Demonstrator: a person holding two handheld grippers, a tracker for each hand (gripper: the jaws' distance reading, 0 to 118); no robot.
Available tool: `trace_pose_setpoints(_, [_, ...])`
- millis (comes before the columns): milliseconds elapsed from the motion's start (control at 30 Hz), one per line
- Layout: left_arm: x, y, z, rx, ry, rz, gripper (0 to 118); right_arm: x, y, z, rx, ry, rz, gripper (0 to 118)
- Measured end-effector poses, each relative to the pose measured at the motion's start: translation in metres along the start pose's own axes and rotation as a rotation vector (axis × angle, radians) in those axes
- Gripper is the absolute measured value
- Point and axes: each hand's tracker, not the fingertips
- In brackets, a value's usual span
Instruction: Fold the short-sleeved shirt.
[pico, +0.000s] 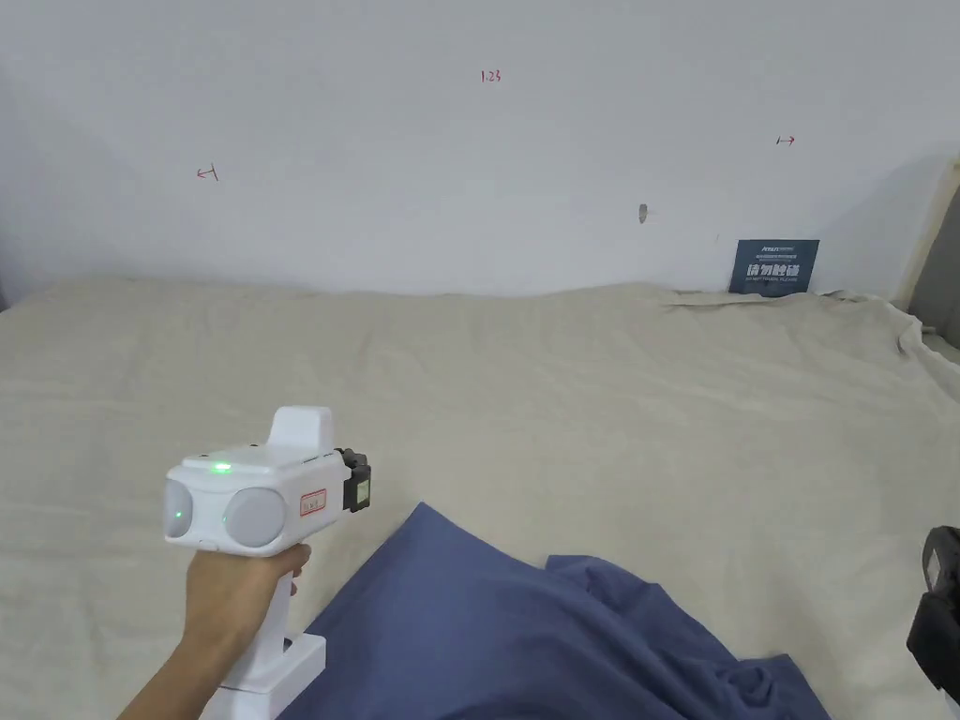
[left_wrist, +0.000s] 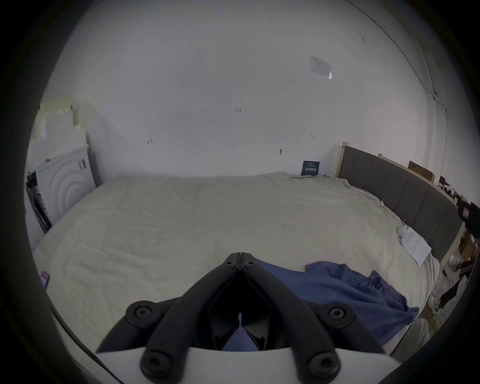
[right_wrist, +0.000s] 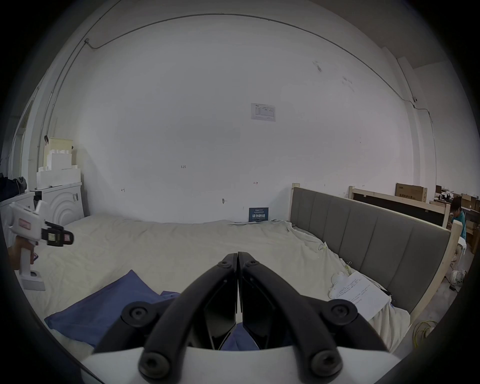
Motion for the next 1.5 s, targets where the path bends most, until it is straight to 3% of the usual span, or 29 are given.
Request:
trace_pose_setpoints(167, [0.004,0.009,-0.085,-0.151,-0.038,-0.040,0,0.006,-0.007,-0.025,-0.039,-0.015,0.013,0])
trace_pose_setpoints(367, [0.001,-0.003,-0.168,-0.277,-0.024,0.021,0,0.016,-0.021,-0.049,-0.090,-0.056,0.011,0])
trace_pose_setpoints(433, [-0.001,-0.010,-0.186,-0.343,-0.009,0.055,14,0.019,-0.027,-0.055,-0.110,-0.073,0.019,0])
trace_pose_setpoints(567, [-0.003,-0.026,-0.212,-0.373,0.028,0.070,94,0.023,-0.038,-0.064,-0.148,-0.076,0.026,0])
trace_pose_setpoints(600, [-0.004,-0.030,-0.218,-0.385,0.035,0.069,100,0.023,-0.040,-0.065,-0.156,-0.080,0.030,0])
trace_pose_setpoints(900, [0.012,-0.036,-0.220,-0.411,0.067,-0.048,90,0.024,-0.051,-0.068,-0.207,-0.078,0.036,0])
trace_pose_setpoints(967, [0.015,-0.033,-0.215,-0.405,0.039,-0.056,75,0.022,-0.051,-0.068,-0.212,-0.071,0.031,0])
trace_pose_setpoints(1000, [0.018,-0.033,-0.213,-0.408,0.019,-0.052,53,0.021,-0.049,-0.068,-0.215,-0.066,0.027,0])
trace_pose_setpoints(1100, [0.018,-0.031,-0.200,-0.371,0.021,-0.034,6,0.019,-0.046,-0.071,-0.231,-0.040,0.018,0])
trace_pose_setpoints(1233, [0.016,-0.019,-0.162,-0.306,-0.024,0.025,2,0.020,-0.047,-0.089,-0.340,0.031,0.024,0])
trace_pose_setpoints(1300, [0.016,-0.013,-0.140,-0.274,-0.047,0.023,1,0.025,-0.055,-0.106,-0.402,0.074,-0.009,0])
trace_pose_setpoints(1433, [0.016,-0.006,-0.105,-0.245,-0.064,0.021,1,0.028,-0.077,-0.143,-0.526,0.088,0.013,0])
trace_pose_setpoints(1500, [0.016,-0.005,-0.093,-0.237,-0.067,0.010,1,0.031,-0.092,-0.161,-0.600,0.120,-0.039,0])
